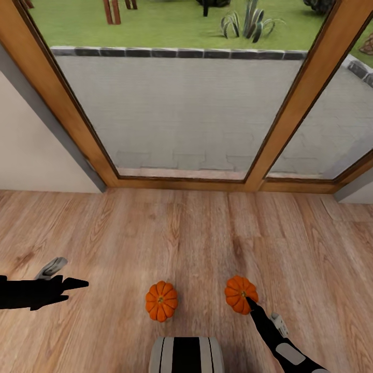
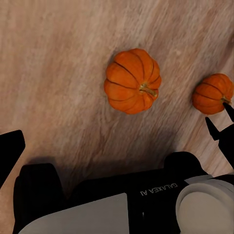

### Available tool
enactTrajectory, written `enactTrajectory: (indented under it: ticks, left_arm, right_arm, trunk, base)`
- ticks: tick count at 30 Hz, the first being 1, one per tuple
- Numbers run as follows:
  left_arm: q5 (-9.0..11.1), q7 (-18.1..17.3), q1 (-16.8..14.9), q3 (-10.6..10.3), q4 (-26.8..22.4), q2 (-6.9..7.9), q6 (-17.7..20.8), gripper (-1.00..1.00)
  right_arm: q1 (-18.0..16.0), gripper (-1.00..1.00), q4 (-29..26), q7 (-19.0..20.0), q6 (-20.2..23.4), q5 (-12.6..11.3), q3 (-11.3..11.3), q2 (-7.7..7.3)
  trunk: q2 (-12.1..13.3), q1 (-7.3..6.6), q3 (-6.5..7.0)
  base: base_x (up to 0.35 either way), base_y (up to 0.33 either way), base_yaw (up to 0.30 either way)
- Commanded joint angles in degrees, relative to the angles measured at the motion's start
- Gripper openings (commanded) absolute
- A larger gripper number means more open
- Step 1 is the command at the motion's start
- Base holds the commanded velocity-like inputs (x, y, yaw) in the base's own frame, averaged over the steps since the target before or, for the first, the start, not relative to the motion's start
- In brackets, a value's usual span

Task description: Place each of the two pumpkins and all three candles from the living room inside a cabinet in the living room (use any cabinet), then make sure every cabinet is closed, and position the cauldron so it is next to a table in the living room.

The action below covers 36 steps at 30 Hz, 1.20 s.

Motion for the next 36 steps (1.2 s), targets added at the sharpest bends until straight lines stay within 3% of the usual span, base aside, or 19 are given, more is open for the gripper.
enactTrajectory:
  ticks: [1, 28, 36]
  left_arm:
    - [0.6, 0.54, -0.09, -0.12, -0.01, 0.04, 0.04, 1.0]
    - [0.6, 0.54, -0.09, -0.2, -0.02, 0.03, 0.04, 1.0]
    - [0.6, 0.54, -0.09, -0.22, -0.02, -0.04, 0.04, 1.0]
  right_arm:
    - [-0.01, 1.0, -0.01, 0.14, -0.24, -0.45, 0.49, -0.03]
    - [-0.01, 1.0, 0.09, 0.14, -0.33, -0.45, 0.49, -0.03]
    - [-0.01, 1.0, 0.02, -1.38, -0.31, -0.53, 0.49, -0.02]
  trunk:
    - [-0.01, 0.0, -0.03]
    - [-0.01, 0.0, -0.03]
    - [-0.01, 0.0, -0.03]
  base:
    - [0.037, 0.024, 0.0]
    - [0.035, 0.011, 0.0]
    - [0.039, 0.0, 0.0]
